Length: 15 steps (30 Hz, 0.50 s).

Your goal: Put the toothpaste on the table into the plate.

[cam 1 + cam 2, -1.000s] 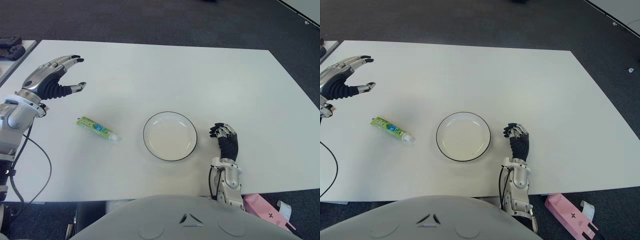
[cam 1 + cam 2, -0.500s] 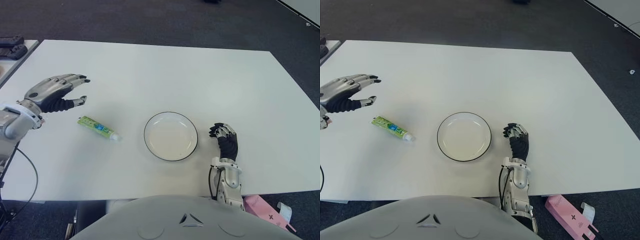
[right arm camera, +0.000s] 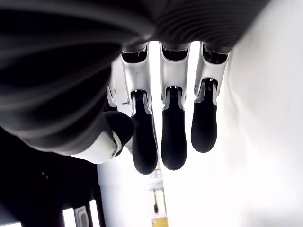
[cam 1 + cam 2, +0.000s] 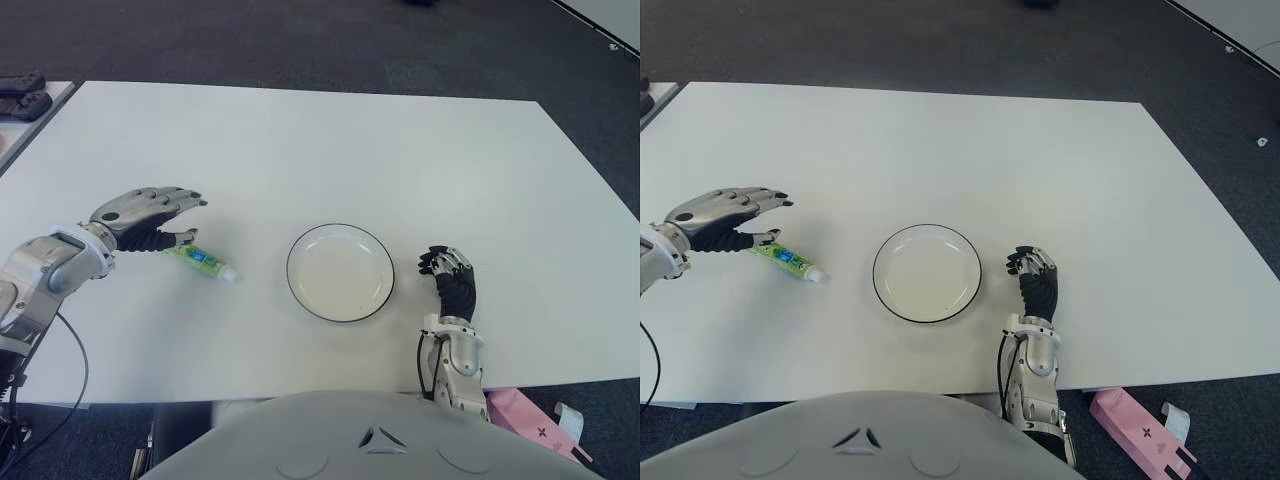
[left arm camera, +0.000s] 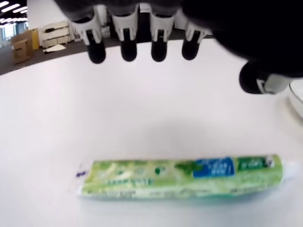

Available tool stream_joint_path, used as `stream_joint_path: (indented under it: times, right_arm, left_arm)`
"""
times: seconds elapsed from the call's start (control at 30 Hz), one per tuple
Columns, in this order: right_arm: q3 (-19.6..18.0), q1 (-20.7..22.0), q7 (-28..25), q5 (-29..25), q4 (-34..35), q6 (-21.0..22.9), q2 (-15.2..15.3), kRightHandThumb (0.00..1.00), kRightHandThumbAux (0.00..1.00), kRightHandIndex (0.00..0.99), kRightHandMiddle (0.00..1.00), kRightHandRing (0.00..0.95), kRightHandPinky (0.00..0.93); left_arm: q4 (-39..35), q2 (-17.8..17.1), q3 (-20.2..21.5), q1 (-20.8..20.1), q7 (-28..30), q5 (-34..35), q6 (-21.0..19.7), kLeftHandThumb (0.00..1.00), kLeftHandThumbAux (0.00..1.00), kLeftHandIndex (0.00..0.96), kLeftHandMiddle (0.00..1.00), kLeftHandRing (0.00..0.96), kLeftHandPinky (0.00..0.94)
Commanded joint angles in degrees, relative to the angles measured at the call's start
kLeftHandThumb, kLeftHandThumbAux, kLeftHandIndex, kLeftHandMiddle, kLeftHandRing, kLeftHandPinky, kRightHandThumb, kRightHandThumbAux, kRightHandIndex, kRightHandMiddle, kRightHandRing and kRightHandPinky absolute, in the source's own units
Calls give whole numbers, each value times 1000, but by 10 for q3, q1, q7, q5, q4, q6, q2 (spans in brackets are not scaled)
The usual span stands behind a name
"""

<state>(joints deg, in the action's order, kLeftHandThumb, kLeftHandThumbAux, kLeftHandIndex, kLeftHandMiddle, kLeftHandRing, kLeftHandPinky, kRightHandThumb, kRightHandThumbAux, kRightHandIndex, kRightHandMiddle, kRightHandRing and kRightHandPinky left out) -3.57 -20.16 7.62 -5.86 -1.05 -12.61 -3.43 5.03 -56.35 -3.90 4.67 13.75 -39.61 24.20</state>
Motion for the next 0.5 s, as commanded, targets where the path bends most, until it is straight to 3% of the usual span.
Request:
stream_joint_path:
  times: [0.03, 0.5]
  right_arm:
    - [-2, -9, 2, -6, -15, 23, -19, 706, 723, 430, 561, 543, 533]
    - [-1, -13, 5, -3, -11, 23, -20, 706, 724, 430, 565, 545, 536]
  left_arm:
    - [30, -1, -24, -16, -24, -17, 43, 527, 146, 0, 83, 68, 107]
    - [60, -4, -45, -23, -49, -41, 94, 522, 127, 0, 100, 81, 125]
